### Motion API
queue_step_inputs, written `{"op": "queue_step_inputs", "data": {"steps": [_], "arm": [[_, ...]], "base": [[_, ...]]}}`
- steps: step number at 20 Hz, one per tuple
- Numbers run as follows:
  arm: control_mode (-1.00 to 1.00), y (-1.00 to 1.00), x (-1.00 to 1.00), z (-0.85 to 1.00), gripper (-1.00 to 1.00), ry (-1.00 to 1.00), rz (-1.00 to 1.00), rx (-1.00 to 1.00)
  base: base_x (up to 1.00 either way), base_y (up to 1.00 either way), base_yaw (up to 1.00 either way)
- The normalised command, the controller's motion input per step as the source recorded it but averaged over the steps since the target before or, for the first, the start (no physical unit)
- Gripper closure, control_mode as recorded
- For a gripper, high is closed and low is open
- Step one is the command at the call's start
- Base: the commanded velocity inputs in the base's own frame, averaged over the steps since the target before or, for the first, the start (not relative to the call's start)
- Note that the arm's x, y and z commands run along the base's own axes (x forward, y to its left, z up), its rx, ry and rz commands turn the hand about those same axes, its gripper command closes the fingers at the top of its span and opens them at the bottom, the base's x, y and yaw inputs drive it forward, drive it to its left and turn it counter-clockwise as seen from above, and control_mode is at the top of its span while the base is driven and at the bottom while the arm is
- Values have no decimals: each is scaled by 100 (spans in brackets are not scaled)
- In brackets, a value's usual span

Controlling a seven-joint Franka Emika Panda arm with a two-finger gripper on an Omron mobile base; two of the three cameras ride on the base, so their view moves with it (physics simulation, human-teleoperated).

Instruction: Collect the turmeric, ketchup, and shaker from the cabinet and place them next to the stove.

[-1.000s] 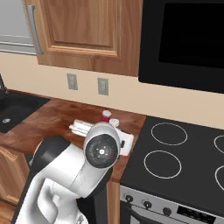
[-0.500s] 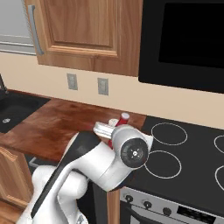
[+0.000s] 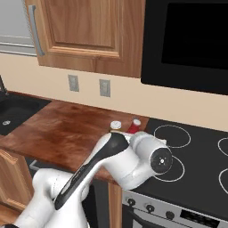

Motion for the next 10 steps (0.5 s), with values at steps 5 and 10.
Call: {"op": "queue_step_inputs", "data": {"steps": [5,10], "arm": [[-100,0,39,-43,100,-14,13,0],[-100,0,38,-30,100,-9,13,0]], "base": [[0,0,0],[0,0,0]]}}
